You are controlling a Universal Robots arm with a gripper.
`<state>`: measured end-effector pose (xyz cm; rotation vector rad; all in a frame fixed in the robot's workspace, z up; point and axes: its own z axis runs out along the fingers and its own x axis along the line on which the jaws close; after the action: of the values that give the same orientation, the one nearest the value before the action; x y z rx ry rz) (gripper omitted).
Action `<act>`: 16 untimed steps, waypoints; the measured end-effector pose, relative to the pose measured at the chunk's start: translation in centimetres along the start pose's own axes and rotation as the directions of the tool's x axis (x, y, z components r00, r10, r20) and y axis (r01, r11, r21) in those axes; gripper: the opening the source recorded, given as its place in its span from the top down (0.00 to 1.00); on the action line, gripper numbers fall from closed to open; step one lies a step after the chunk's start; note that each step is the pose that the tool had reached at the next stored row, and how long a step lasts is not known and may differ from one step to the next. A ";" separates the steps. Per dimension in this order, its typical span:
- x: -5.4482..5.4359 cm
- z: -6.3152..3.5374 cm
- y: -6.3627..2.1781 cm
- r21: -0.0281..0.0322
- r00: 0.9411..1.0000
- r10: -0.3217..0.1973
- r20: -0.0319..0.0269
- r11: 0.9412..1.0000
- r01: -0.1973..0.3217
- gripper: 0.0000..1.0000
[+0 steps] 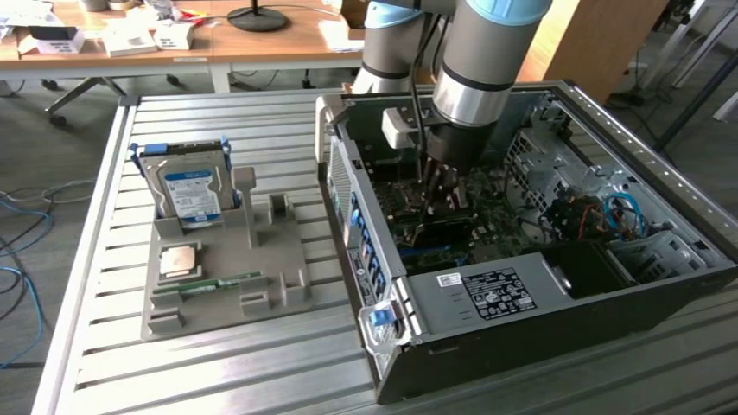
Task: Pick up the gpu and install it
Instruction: 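Press down on the gpu until it lock into place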
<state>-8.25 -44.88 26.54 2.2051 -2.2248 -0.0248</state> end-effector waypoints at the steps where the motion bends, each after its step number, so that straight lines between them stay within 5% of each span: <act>1: 0.0 0.00 0.01 0.000 1.000 0.000 0.000 1.000 0.000 0.89; 16: 0.0 0.15 0.14 0.000 1.000 0.000 0.000 1.000 0.000 0.89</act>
<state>-8.39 -44.88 26.39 2.2052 -2.2248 -0.0248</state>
